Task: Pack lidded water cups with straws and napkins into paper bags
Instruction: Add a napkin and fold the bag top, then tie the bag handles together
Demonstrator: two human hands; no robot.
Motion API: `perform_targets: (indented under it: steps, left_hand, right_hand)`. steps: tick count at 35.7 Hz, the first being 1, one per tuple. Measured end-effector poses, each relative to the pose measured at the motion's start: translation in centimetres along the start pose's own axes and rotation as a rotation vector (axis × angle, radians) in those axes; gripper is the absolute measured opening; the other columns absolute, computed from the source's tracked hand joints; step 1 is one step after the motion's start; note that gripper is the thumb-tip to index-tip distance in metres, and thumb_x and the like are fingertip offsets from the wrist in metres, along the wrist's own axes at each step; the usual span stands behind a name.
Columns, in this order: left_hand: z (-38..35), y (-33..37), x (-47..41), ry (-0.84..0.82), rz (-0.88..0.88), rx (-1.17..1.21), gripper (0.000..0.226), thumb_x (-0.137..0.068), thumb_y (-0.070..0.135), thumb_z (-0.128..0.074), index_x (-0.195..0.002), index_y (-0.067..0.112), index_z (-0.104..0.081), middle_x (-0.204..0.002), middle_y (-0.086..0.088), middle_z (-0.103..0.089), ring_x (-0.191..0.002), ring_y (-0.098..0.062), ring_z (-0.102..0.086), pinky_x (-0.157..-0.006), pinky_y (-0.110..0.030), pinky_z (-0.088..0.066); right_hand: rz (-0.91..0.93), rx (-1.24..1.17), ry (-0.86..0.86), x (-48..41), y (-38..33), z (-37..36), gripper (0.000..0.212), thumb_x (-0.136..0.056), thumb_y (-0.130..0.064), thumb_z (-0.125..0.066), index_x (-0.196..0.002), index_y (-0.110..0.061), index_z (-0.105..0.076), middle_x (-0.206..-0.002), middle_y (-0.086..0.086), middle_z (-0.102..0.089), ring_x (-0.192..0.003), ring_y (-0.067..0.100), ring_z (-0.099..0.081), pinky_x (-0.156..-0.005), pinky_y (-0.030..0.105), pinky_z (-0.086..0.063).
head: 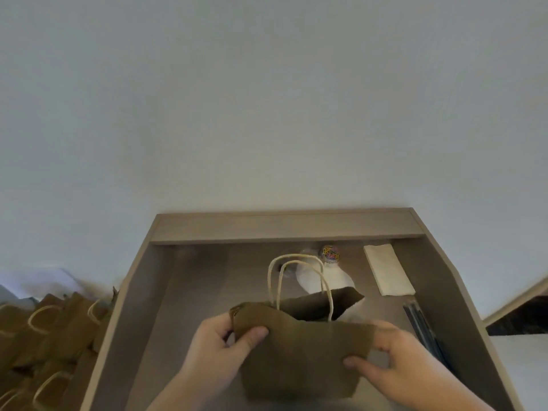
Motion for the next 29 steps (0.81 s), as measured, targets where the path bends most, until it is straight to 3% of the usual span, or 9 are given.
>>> perform_targets:
  steps: [3, 6, 8, 11, 15, 18, 21, 25, 29]
  left_hand:
    - [-0.1, 0.7, -0.1, -0.072, 0.054, 0.01, 0.032, -0.073, 0.04, -0.085, -0.102, 0.05, -0.079, -0.103, 0.011, -0.082, -0.1, -0.006, -0.076, -0.086, -0.022, -0.06]
    - [0.0, 1.6, -0.5, -0.162, 0.099, 0.017, 0.042, -0.068, 0.044, -0.089, -0.107, 0.052, -0.077, -0.108, 0.012, -0.081, -0.105, -0.005, -0.074, -0.088, -0.023, -0.06]
    - [0.0, 2.6, -0.7, -0.2, 0.093, 0.021, 0.039, -0.069, 0.041, -0.091, -0.105, 0.049, -0.08, -0.105, 0.009, -0.082, -0.102, -0.007, -0.076, -0.084, -0.022, -0.06]
    - [0.2, 4.0, -0.8, -0.147, 0.033, -0.034, 0.032, -0.069, 0.043, -0.088, -0.098, 0.051, -0.081, -0.098, 0.012, -0.082, -0.093, -0.003, -0.076, -0.076, -0.013, -0.056]
    - [0.5, 4.7, -0.9, -0.099, -0.013, -0.067, 0.022, -0.081, 0.03, -0.088, -0.094, 0.046, -0.083, -0.096, 0.011, -0.082, -0.094, -0.005, -0.075, -0.078, -0.016, -0.057]
    - [0.4, 4.9, -1.0, -0.05, -0.029, -0.089, 0.023, -0.085, 0.025, -0.086, -0.09, 0.047, -0.084, -0.093, 0.015, -0.082, -0.092, -0.001, -0.074, -0.076, -0.012, -0.055]
    - [0.2, 5.1, -1.0, -0.026, -0.037, -0.067, 0.019, -0.086, 0.027, -0.084, -0.091, 0.045, -0.084, -0.093, 0.013, -0.082, -0.091, -0.002, -0.076, -0.076, -0.015, -0.056]
    - [0.5, 5.7, -1.3, -0.081, -0.063, -0.139, 0.022, -0.093, 0.026, -0.08, -0.092, 0.048, -0.083, -0.093, 0.015, -0.082, -0.09, -0.001, -0.075, -0.075, -0.013, -0.055]
    - [0.9, 6.2, -1.6, -0.139, -0.082, -0.25, 0.025, -0.099, 0.028, -0.074, -0.098, 0.052, -0.081, -0.096, 0.02, -0.081, -0.092, 0.003, -0.074, -0.078, -0.01, -0.055]
  right_hand:
    - [-0.01, 0.036, 0.034, -0.4, -1.1, 0.7, 0.093, -0.05, -0.082, -0.089, -0.129, -0.062, -0.043, -0.136, -0.037, -0.043, -0.127, -0.002, -0.049, -0.111, 0.027, -0.042]
    - [0.028, -0.234, -0.088, -1.2, -2.8, 1.5, 0.132, -0.054, -0.059, -0.103, -0.152, -0.067, -0.016, -0.149, -0.029, -0.048, -0.133, -0.001, -0.053, -0.119, 0.024, -0.035]
    - [0.097, -0.267, -0.109, -1.8, -3.7, 1.8, 0.12, -0.061, -0.052, -0.103, -0.15, -0.072, -0.024, -0.135, -0.024, -0.066, -0.124, -0.002, -0.065, -0.106, 0.016, -0.048]
    - [0.187, -0.269, -0.045, -2.4, -4.8, 2.1, 0.065, -0.075, -0.049, -0.096, -0.131, -0.057, -0.063, -0.118, -0.013, -0.078, -0.114, 0.005, -0.073, -0.099, 0.024, -0.057]
    - [0.211, -0.351, -0.026, -2.5, -5.1, 1.7, 0.026, -0.091, -0.04, -0.085, -0.116, -0.037, -0.08, -0.112, -0.003, -0.081, -0.11, 0.015, -0.075, -0.1, 0.035, -0.056]
    - [0.172, -0.439, 0.021, -2.3, -4.8, 1.0, 0.027, -0.088, -0.046, -0.083, -0.11, -0.03, -0.084, -0.109, 0.002, -0.082, -0.108, 0.021, -0.077, -0.1, 0.038, -0.057]
    - [0.143, -0.534, 0.076, -2.1, -4.8, 0.5, 0.018, -0.091, -0.038, -0.083, -0.106, -0.03, -0.086, -0.107, 0.004, -0.083, -0.105, 0.022, -0.079, -0.091, 0.028, -0.06]
    - [0.132, -0.584, 0.109, -1.7, -4.9, 0.2, 0.02, -0.086, -0.034, -0.08, -0.102, -0.026, -0.087, -0.105, 0.007, -0.083, -0.103, 0.026, -0.079, -0.096, 0.038, -0.061]
    - [0.105, -0.625, 0.105, -1.4, -4.9, 0.1, 0.034, -0.086, -0.046, -0.073, -0.097, -0.018, -0.087, -0.1, 0.008, -0.083, -0.097, 0.023, -0.08, -0.086, 0.027, -0.062]
Point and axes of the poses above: each hand's wrist, its own x-axis away from the middle knuckle, its own z-axis out of the back of the hand, y = z × x, the point moved 2 cm from there along -x, towards the middle knuckle
